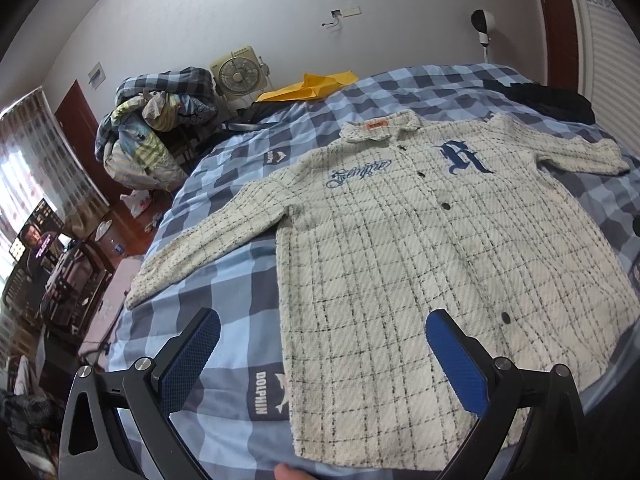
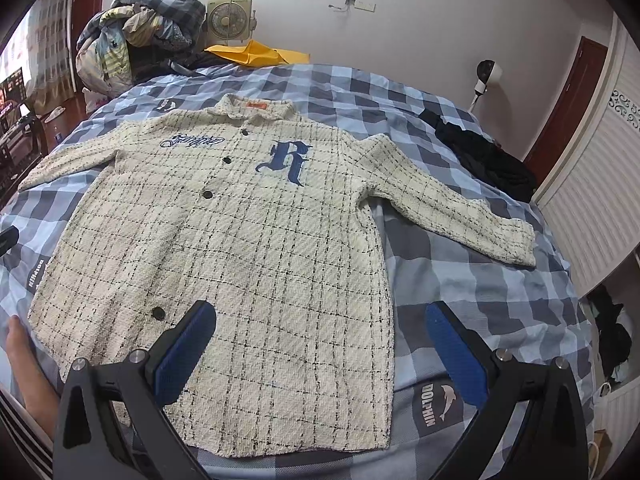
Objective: Fold small clothes
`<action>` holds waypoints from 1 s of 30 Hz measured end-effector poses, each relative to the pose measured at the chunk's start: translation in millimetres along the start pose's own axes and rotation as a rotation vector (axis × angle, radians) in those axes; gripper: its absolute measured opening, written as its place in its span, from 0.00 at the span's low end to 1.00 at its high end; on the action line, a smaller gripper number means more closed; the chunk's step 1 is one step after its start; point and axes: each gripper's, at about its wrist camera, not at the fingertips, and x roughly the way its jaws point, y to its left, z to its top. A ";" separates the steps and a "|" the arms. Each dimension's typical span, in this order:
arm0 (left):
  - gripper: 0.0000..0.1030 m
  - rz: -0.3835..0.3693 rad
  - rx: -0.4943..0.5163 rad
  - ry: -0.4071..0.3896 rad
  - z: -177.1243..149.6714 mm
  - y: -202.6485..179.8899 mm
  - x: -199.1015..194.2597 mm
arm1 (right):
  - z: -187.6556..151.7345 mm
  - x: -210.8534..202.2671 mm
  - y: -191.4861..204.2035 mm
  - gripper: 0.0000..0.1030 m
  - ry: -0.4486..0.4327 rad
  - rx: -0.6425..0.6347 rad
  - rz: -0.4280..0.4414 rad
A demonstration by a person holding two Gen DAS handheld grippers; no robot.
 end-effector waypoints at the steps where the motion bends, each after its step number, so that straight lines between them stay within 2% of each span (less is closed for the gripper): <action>1: 1.00 -0.001 -0.001 -0.001 -0.4 -0.1 0.1 | -0.2 0.2 -0.2 0.99 0.001 -0.002 0.000; 11: 1.00 -0.016 -0.011 0.011 -1.6 0.1 2.0 | 1.3 1.0 1.5 0.99 0.012 -0.007 -0.003; 15: 1.00 0.003 -0.006 -0.013 -4.3 -0.9 2.8 | 1.5 0.6 2.2 0.99 0.010 -0.004 -0.004; 18: 1.00 -0.008 -0.008 0.012 -4.6 -0.8 3.6 | 1.1 0.8 2.2 0.99 0.012 -0.005 -0.004; 30: 1.00 -0.034 -0.034 0.001 -5.2 -0.2 6.3 | 0.3 2.7 2.8 0.99 0.019 -0.009 -0.003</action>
